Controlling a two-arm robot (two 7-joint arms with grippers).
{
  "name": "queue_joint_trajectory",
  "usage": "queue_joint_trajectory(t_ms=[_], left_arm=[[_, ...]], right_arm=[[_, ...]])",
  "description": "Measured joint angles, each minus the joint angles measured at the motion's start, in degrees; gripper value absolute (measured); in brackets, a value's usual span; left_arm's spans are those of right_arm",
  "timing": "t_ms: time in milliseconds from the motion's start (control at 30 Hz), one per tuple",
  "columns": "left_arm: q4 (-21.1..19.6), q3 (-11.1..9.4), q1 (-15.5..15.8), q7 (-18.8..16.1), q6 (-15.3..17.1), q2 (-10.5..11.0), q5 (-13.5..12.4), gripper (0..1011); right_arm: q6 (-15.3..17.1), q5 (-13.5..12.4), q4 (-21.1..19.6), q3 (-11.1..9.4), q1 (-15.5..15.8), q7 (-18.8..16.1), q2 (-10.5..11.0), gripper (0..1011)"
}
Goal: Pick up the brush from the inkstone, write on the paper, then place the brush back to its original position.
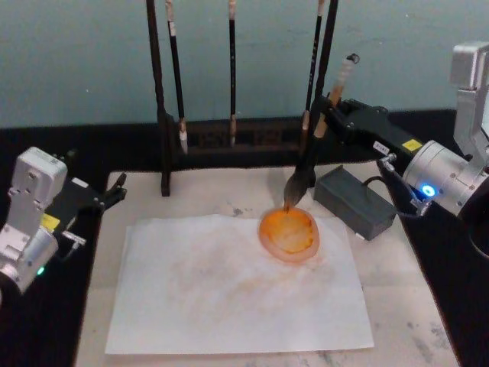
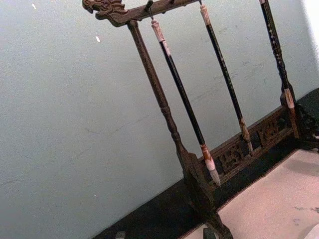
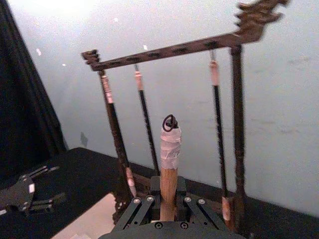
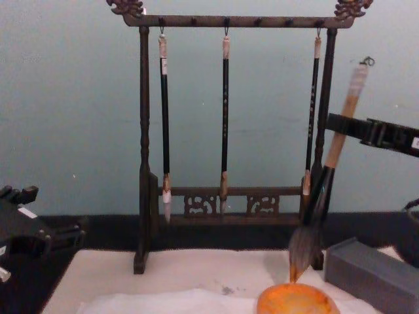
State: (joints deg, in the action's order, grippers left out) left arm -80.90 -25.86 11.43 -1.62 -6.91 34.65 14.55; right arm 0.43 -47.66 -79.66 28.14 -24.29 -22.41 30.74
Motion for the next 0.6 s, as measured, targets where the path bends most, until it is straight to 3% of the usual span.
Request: queue_joint_trajectory(t_ms=[400,600], left_arm=[[0.0,0.0,0.0,0.0,0.0,0.0,0.0,1010],[0.0,0.0,0.0,0.0,0.0,0.0,0.0,1010]], right_arm=[[-1.8,7.7,-2.9,2.5,-0.9,-2.0,-0.4,176],[-2.2,10.1,-3.3,3.4,-1.9,-3.3,-1.2,176]])
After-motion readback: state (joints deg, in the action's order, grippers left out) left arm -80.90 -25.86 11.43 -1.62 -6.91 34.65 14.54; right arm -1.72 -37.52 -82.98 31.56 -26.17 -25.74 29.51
